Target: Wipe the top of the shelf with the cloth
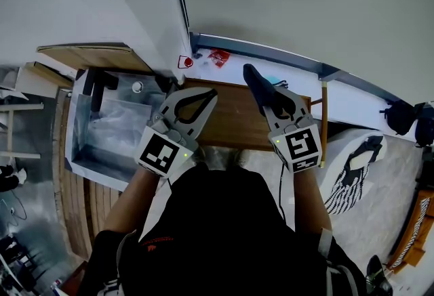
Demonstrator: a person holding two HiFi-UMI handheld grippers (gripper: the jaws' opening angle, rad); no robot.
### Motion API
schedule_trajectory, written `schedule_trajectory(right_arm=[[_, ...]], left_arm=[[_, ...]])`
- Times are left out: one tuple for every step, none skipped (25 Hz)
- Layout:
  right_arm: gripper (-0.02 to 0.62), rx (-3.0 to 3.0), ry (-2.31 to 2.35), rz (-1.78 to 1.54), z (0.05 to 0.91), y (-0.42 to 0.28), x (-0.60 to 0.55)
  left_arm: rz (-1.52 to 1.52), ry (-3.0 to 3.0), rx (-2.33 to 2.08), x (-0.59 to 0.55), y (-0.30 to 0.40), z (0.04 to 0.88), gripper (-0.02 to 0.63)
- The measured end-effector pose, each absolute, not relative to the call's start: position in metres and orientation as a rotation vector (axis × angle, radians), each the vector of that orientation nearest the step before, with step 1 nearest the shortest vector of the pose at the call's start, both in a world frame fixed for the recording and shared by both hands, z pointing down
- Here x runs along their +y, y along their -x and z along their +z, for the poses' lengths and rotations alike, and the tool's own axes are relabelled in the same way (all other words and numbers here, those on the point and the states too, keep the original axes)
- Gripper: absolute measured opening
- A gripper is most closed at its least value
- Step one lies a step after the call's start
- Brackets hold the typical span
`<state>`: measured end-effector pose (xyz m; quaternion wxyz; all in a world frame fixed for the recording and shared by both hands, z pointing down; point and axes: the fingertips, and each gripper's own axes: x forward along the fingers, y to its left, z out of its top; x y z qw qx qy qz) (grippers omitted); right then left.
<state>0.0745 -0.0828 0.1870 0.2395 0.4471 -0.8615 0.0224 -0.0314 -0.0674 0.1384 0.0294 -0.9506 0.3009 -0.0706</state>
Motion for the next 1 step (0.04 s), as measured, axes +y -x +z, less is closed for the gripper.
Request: schedule_trajectory(right_arm=[[0.048, -2.352, -1.219, 0.066, 0.1887, -0.0753, -0.0822]], left_arm=[[-0.218, 2.934, 0.929, -0.0675, 0.0311, 0.1386, 0.021]])
